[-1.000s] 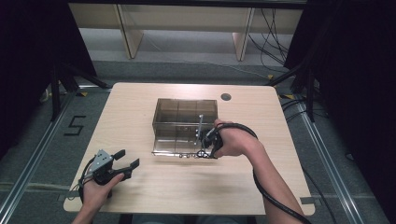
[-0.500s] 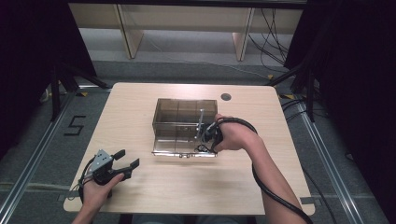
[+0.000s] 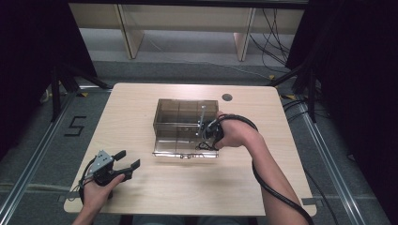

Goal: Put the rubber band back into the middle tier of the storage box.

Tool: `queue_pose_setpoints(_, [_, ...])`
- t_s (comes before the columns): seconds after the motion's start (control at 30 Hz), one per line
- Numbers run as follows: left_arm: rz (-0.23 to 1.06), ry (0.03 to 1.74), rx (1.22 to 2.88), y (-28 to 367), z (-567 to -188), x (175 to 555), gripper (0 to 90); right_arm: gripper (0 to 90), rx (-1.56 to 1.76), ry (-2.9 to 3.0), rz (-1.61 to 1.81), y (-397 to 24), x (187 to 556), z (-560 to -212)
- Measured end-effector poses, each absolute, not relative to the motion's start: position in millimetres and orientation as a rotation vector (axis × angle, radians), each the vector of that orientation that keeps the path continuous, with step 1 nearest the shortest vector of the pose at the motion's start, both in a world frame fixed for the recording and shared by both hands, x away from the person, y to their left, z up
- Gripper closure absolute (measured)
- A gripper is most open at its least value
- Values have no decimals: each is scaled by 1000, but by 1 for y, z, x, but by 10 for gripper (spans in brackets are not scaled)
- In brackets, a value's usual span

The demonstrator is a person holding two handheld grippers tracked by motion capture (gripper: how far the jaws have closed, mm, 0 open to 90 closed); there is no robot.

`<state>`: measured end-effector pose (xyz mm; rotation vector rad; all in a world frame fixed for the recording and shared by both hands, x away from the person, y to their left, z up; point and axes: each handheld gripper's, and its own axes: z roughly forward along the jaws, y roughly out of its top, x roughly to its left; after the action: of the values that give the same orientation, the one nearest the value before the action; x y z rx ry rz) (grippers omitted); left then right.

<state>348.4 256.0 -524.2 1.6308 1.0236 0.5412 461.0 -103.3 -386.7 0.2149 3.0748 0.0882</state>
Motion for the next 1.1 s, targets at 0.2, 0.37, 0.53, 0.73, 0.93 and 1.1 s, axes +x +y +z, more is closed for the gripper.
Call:
queue_pose_setpoints(0.2, [547, 1029, 1645, 256, -523, 348, 241, 880, 246, 3071, 76, -103, 465, -393])
queue_pose_setpoints(0.37, [543, 1031, 1645, 256, -523, 348, 241, 879, 241, 3071, 79, -100, 468, -397])
queue_pose_setpoints(0.53, [542, 1029, 1644, 256, -523, 348, 241, 879, 221, 3075, 76, -99, 472, -403])
queue_pose_setpoints(0.73, [544, 1022, 1652, 255, -523, 348, 241, 879, 264, 3079, 45, -97, 473, -404])
queue_pose_setpoints(0.93, [540, 1022, 1646, 256, -523, 348, 241, 879, 264, 3088, 26, -98, 476, -409])
queue_pose_setpoints(1.1, [541, 1028, 1643, 255, -523, 348, 241, 879, 299, 3094, 43, -98, 475, -412])
